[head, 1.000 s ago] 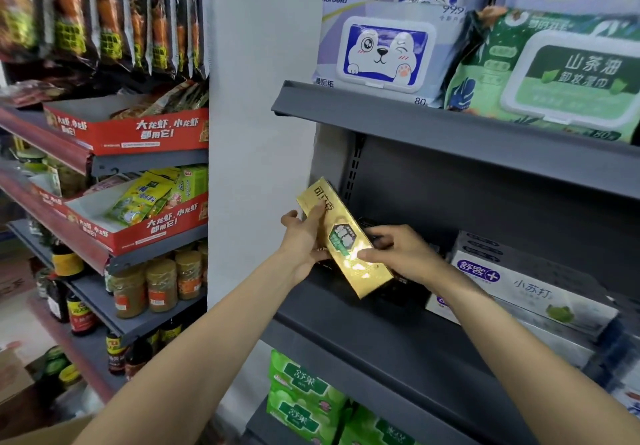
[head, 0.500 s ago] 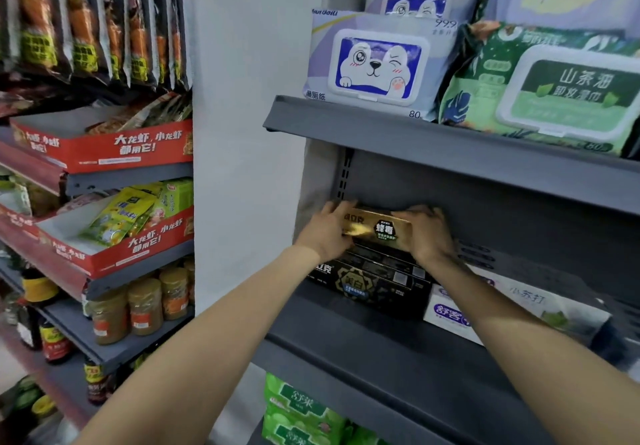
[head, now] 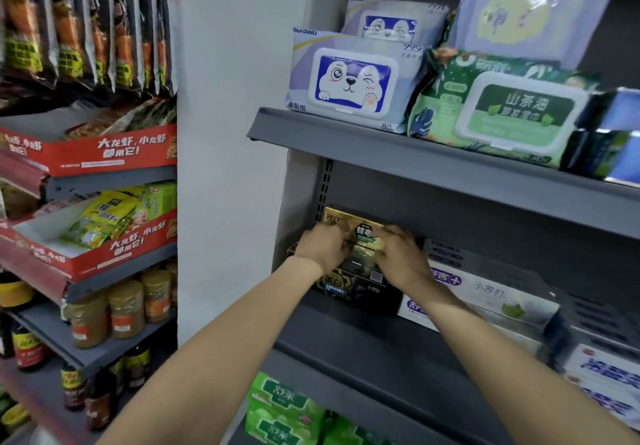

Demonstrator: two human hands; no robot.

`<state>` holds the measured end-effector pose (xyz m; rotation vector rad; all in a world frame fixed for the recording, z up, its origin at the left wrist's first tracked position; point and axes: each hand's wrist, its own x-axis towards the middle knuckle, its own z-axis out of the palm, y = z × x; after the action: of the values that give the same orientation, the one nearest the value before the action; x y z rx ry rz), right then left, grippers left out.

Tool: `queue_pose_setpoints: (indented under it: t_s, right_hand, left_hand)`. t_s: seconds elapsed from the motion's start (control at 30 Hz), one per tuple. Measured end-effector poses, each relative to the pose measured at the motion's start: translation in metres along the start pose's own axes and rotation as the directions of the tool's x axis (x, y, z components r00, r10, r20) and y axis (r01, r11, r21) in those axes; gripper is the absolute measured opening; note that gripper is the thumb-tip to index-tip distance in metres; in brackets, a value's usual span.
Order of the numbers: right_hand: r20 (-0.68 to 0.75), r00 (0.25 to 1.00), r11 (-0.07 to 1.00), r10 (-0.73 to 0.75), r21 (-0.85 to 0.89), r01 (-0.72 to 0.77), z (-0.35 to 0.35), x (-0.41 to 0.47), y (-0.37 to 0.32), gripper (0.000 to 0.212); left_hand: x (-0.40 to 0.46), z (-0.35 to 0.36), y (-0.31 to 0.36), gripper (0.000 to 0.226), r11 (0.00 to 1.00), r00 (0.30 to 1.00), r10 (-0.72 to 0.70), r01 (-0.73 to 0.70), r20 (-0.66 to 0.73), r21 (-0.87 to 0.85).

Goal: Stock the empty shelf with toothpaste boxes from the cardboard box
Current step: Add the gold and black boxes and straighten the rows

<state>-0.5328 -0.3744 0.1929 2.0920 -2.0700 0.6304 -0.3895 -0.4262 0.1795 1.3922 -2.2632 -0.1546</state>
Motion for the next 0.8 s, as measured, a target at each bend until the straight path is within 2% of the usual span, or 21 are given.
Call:
queue_pose_setpoints:
  t_s: [0.17,0.3,0.47,0.57,0.7,0.8]
  right_hand:
    - [0.045,0.999,0.99,-0.025,0.137,0.018,-0.018,-0.064,-0.016,0.03]
    - [0.052,0.99,0.958,-0.134,0.262,0.116,-0.025,-0.13,-0.041,0.028]
    - [0.188,0.937,0.892,-0.296,0.405,0.201,0.007,-0.21,-0.1,0.025]
    - [0.3,0.877,0.86,-0.376,0.464,0.21,0.032,-0.257,-0.144,0.026]
    - [0.398,0.801,0.826,-0.447,0.527,0.199,0.063,-0.313,-0.202,0.026]
    - [0.489,0.731,0.834,-0.476,0.516,0.198,0.094,-0.347,-0.246,0.029]
  left_hand:
    - [-0.061,-0.022,0.03,0.03,0.978,0.988,0.051,-0.02,-0.147,0.206]
    - [-0.147,-0.03,0.034,0.026,0.981,0.965,0.0,0.051,-0.263,0.186]
    - [-0.274,-0.035,0.014,0.028,0.933,0.968,-0.191,0.23,-0.16,0.276]
    - [-0.348,-0.037,-0.011,0.028,0.901,0.944,-0.321,0.329,-0.077,0.284]
    - [-0.438,-0.036,-0.047,0.024,0.835,0.88,-0.474,0.454,-0.011,0.31]
    - [-0.487,-0.036,-0.083,0.024,0.778,0.805,-0.593,0.563,0.031,0.278]
